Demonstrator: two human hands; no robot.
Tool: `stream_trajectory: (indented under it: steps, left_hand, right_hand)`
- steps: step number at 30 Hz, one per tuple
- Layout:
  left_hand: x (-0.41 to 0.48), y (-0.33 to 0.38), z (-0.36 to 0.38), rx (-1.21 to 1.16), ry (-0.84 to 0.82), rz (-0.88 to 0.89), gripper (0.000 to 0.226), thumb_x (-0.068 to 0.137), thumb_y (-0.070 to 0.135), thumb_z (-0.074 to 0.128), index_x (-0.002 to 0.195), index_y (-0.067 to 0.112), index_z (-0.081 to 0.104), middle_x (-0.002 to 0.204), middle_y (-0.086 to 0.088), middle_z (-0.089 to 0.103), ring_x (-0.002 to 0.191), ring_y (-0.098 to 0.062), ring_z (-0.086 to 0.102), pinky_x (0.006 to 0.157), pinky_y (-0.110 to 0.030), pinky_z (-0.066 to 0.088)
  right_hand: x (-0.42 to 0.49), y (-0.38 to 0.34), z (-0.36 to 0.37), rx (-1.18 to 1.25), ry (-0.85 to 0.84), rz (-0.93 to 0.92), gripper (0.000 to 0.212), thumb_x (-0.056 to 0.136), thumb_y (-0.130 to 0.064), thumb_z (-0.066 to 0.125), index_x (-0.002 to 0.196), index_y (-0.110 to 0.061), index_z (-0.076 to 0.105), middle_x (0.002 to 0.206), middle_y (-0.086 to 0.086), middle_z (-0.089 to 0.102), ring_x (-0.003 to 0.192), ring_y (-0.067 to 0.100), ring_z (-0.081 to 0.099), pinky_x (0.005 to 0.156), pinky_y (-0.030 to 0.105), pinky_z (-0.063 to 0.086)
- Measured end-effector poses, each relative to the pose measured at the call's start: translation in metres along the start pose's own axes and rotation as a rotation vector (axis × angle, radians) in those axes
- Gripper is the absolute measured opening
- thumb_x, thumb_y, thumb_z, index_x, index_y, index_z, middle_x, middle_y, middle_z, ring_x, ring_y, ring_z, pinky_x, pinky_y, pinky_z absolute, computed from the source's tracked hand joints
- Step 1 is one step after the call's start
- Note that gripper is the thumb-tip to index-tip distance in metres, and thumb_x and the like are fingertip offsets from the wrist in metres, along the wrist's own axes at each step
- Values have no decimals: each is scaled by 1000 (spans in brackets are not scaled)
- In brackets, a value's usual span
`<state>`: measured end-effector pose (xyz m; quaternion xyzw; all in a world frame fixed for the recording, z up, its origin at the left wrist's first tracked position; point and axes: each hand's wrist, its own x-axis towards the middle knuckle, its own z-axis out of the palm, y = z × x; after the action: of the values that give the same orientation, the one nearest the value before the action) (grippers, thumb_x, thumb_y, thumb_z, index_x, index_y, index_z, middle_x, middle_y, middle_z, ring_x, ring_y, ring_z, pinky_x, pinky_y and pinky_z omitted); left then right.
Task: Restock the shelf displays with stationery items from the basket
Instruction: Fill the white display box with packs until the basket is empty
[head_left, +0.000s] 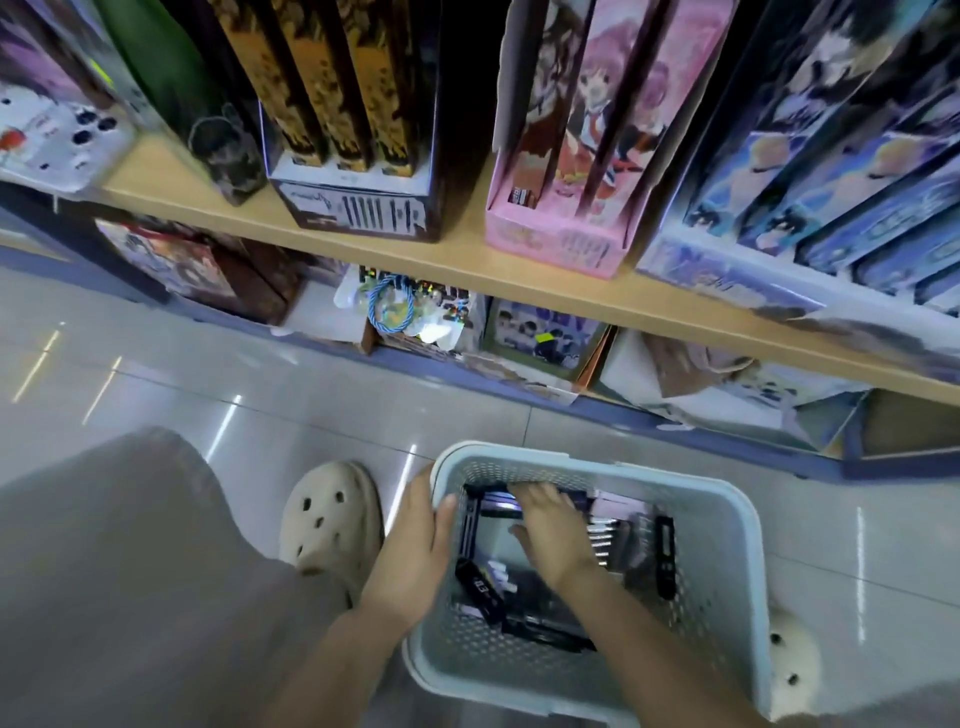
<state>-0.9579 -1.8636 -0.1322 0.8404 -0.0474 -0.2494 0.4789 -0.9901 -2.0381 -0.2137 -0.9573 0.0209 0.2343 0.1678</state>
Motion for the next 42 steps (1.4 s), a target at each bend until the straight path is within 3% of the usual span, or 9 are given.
stream_trajectory:
  steps: [3, 6, 12, 16, 21, 26, 29, 33, 42]
  left_hand:
    - [1, 2, 0, -17, 14, -2, 48, 94, 42, 32, 136, 19, 39, 126, 11, 51, 119, 6, 45, 99, -9, 33]
    - [0, 4, -1, -23, 14, 3, 48, 94, 41, 32, 136, 20, 38, 126, 15, 48, 119, 14, 40, 92, 1, 28]
    - [-4, 14, -2, 51, 126, -14, 39, 98, 29, 37, 135, 17, 38, 122, 1, 44, 107, 6, 39, 93, -1, 25]
    - [-17, 37, -3, -7, 370, -11, 10, 96, 18, 47, 106, 21, 45, 95, -2, 51, 89, -7, 51, 80, -11, 38]
    - [-30, 79, 11, -523, 109, -251, 15, 95, 20, 51, 108, 12, 49, 90, 1, 56, 77, 3, 59, 65, -4, 42]
    - [-28, 81, 10, -778, 125, -463, 9, 93, 20, 56, 93, 11, 60, 76, -5, 68, 70, -12, 67, 62, -23, 51]
    - [-27, 78, -2, -828, 216, -449, 12, 97, 13, 49, 93, 6, 58, 80, -11, 70, 64, -14, 69, 54, -22, 54]
    - [-30, 65, -18, -810, 268, -436, 19, 98, 11, 46, 106, -5, 53, 76, -10, 70, 62, -19, 69, 58, -24, 57]
    - [-42, 57, -16, -766, 216, -437, 24, 98, 12, 47, 115, -5, 52, 75, -7, 69, 62, -17, 68, 59, -22, 56]
  right_hand:
    - [4, -1, 8, -98, 58, -1, 64, 35, -38, 95, 90, -14, 74, 84, 0, 70, 81, 18, 64, 72, 23, 52]
    - [5, -1, 15, -118, 126, -18, 55, 26, -39, 95, 70, -16, 73, 69, -3, 67, 68, 18, 63, 69, 25, 46]
    - [-18, 1, -7, 64, 39, 15, 45, 95, -31, 54, 137, -16, 45, 132, 4, 50, 121, 23, 45, 100, 31, 37]
    - [-40, -7, -40, 458, 133, 103, 39, 94, -35, 56, 127, -15, 51, 121, 1, 53, 110, 20, 55, 90, 29, 44]
    - [-71, -47, -71, 788, 293, 9, 20, 87, -25, 66, 100, -28, 52, 97, -6, 59, 86, 4, 54, 76, 17, 42]
    - [-92, -81, -82, 956, 205, -99, 44, 80, -17, 69, 117, -29, 48, 116, -5, 53, 101, 5, 57, 87, 18, 47]
    - [-91, -68, -84, 867, 125, -258, 44, 84, -41, 60, 124, -24, 53, 123, -15, 51, 107, -1, 53, 95, 14, 41]
    - [-62, -2, -59, 602, 121, -103, 24, 92, -36, 57, 108, -18, 62, 102, -9, 62, 95, 2, 58, 87, 27, 48]
    - [-42, 64, -11, 1, -311, -73, 76, 83, -48, 65, 145, -20, 32, 147, 4, 36, 136, 20, 29, 109, 29, 24]
